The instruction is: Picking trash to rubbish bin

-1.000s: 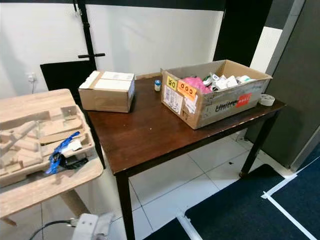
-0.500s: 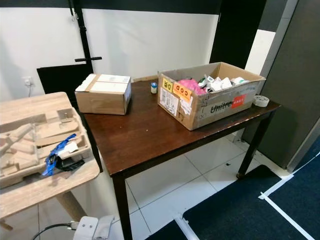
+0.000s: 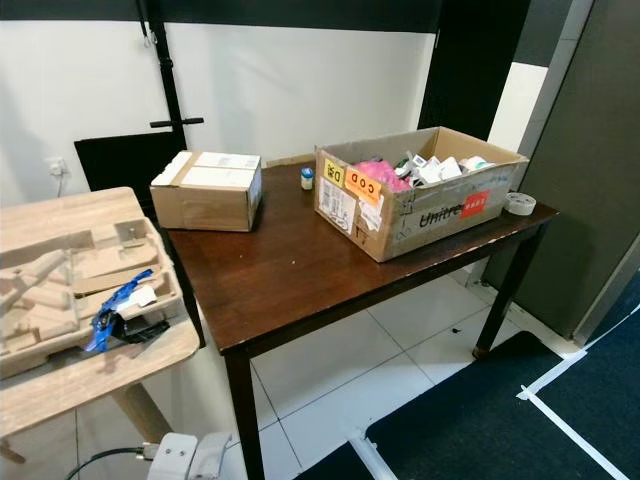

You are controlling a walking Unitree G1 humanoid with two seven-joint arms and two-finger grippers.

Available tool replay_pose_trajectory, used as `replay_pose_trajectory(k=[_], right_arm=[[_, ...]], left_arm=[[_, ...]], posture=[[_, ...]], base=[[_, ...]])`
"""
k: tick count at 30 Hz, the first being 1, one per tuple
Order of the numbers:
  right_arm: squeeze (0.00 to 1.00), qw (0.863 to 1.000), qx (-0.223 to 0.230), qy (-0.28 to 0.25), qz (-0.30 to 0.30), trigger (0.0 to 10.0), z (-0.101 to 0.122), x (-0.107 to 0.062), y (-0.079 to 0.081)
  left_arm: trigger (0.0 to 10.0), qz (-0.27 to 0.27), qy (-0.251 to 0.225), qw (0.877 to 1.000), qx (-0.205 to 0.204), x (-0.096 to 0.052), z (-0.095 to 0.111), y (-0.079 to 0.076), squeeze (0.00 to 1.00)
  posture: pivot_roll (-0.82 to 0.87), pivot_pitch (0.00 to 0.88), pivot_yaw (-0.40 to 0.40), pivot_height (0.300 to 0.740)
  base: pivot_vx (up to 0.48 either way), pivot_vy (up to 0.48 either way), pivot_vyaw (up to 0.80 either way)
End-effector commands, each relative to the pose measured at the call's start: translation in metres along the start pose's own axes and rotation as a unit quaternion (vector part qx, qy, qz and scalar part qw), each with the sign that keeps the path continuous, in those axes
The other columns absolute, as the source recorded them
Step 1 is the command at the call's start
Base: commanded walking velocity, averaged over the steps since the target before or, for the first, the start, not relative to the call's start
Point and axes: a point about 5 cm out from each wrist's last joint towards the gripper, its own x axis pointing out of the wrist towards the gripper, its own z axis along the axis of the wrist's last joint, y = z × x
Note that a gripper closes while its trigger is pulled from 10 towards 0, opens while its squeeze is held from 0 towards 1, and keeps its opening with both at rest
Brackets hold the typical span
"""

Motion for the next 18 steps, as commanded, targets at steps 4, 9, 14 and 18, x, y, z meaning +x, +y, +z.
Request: replay_pose_trajectory(k=[4,9,14,18], right_arm=[[0.00,1.000,0.007,0.004,-0.007,10.0,-0.0055,-0.0015,-0.0034],[0.00,1.000,0.005,0.004,-0.006,10.0,-0.0065,-0.0018,-0.0036],[0.00,1.000,0.004,0.005,-0.006,10.0,-0.0079,-0.0022,-0.0041],[0.00,1.000,0.003,0.005,-0.006,10.0,-0.0086,-0.0024,-0.0044]], left_arm=[[10.0,0.005,0.001,0.999,-0.054,-0.0010,-0.0040,0.0000,0.00],[10.0,0.005,-0.001,0.999,-0.044,-0.0010,-0.0028,0.0016,0.00],[10.0,0.006,0.002,0.999,-0.043,-0.0010,-0.0031,0.0023,0.00],[10.0,0.006,0.003,0.999,-0.046,-0.0008,-0.0028,0.0021,0.00]], posture=[[0.05,0.018,-0.035,0.740],[0.05,0.017,-0.035,0.740],[0.04,0.015,-0.033,0.740],[0.04,0.013,-0.033,0.740]], base=[[0.000,0.000,0.00],[0.000,0.000,0.00],[0.000,-0.288,0.00],[0.000,-0.480,0.00]])
